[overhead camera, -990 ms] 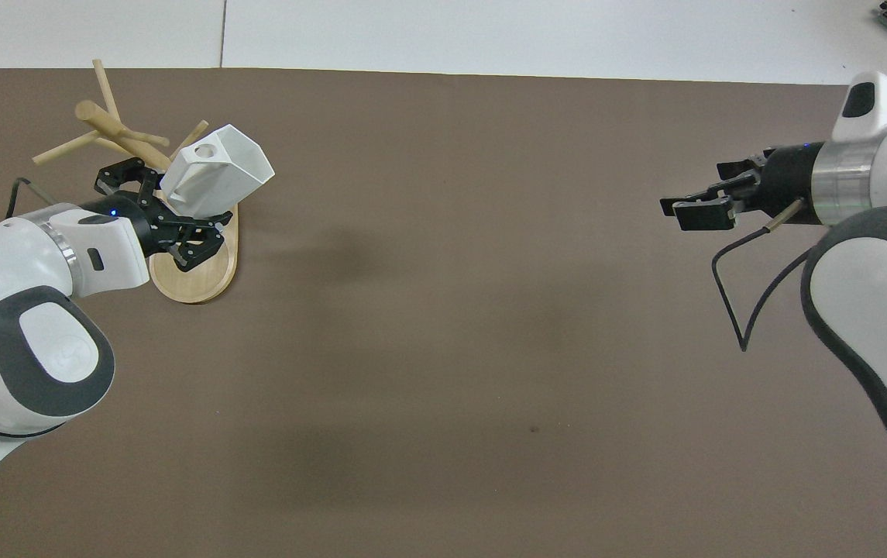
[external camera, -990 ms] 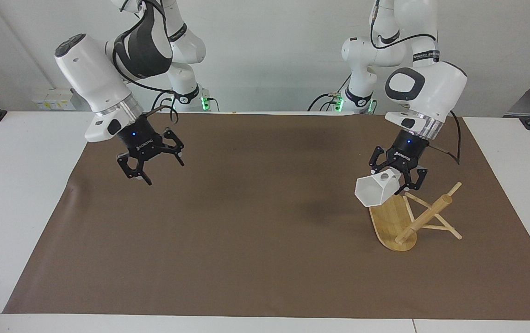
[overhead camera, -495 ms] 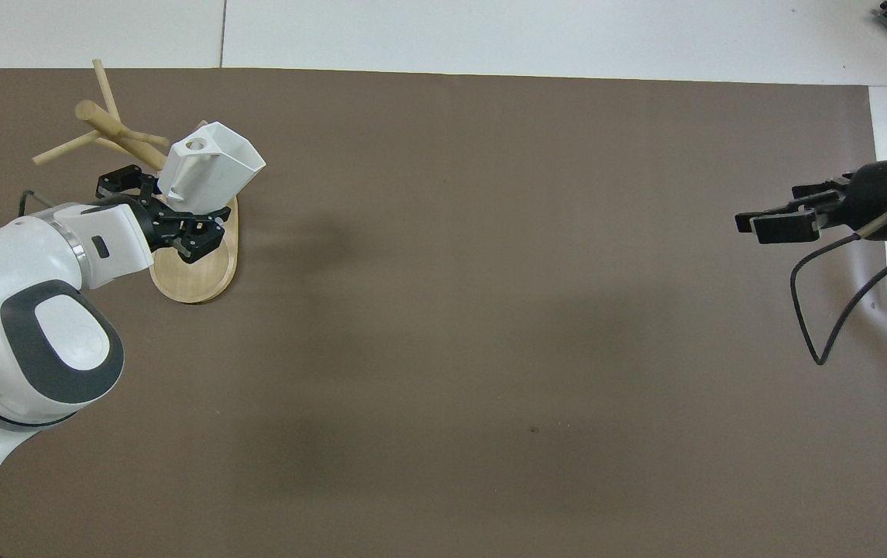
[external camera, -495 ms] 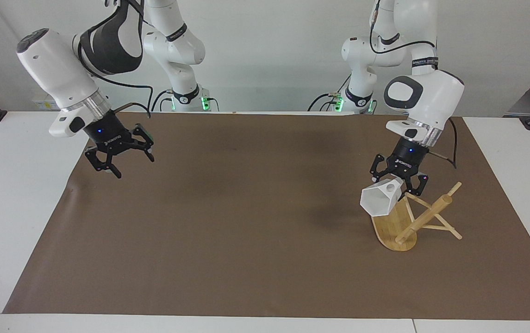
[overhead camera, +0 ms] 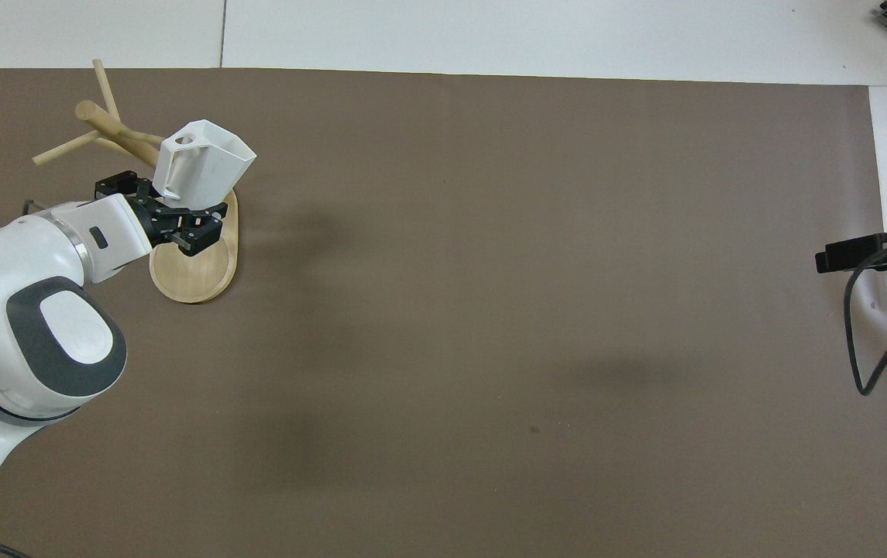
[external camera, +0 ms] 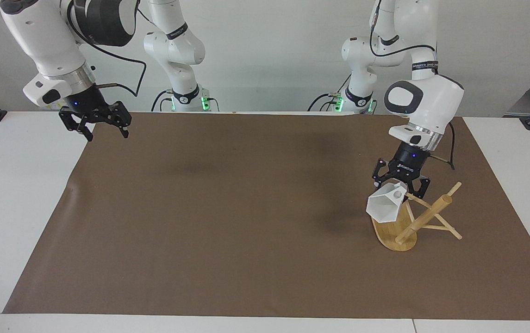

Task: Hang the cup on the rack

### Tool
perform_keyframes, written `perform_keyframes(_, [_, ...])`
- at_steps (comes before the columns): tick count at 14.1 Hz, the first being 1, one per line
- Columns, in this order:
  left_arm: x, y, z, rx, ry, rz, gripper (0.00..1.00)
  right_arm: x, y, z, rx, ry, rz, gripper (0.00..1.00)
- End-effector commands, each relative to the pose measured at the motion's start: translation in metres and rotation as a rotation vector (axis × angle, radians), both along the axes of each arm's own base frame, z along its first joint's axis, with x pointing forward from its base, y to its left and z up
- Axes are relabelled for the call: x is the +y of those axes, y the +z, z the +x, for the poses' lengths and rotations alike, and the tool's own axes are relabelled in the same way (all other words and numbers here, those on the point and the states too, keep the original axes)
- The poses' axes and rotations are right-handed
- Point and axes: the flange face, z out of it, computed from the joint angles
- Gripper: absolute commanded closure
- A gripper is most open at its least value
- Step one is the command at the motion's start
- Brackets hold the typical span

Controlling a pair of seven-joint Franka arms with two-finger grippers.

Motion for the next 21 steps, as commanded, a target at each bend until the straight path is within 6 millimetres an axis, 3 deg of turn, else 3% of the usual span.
perform_keyframes(1, [0.005,0.004,0.005,-0.014,0.025,0.003,1.00,0.002,0.012,-0.002,0.037,-0.073,-0.020,0.00])
perform_keyframes(5, [0.005,0.014,0.010,-0.032,0.029,-0.003,1.00,0.001,0.015,-0.010,0.089,-0.084,-0.018,0.00])
perform_keyframes(10, [0.006,0.012,0.014,-0.005,0.090,-0.045,1.00,-0.014,0.013,-0.011,0.086,-0.126,-0.075,0.00])
perform_keyframes(14, [0.008,0.005,0.011,0.037,0.149,-0.081,1.00,-0.013,0.014,-0.010,0.067,-0.184,-0.078,0.00])
perform_keyframes(17, [0.008,0.005,0.011,0.038,0.152,-0.083,1.00,0.001,0.014,-0.010,0.073,-0.151,-0.066,0.00])
perform_keyframes(21, [0.022,0.008,0.013,0.061,0.220,-0.120,1.00,0.047,0.017,-0.010,0.069,-0.076,-0.070,0.00])
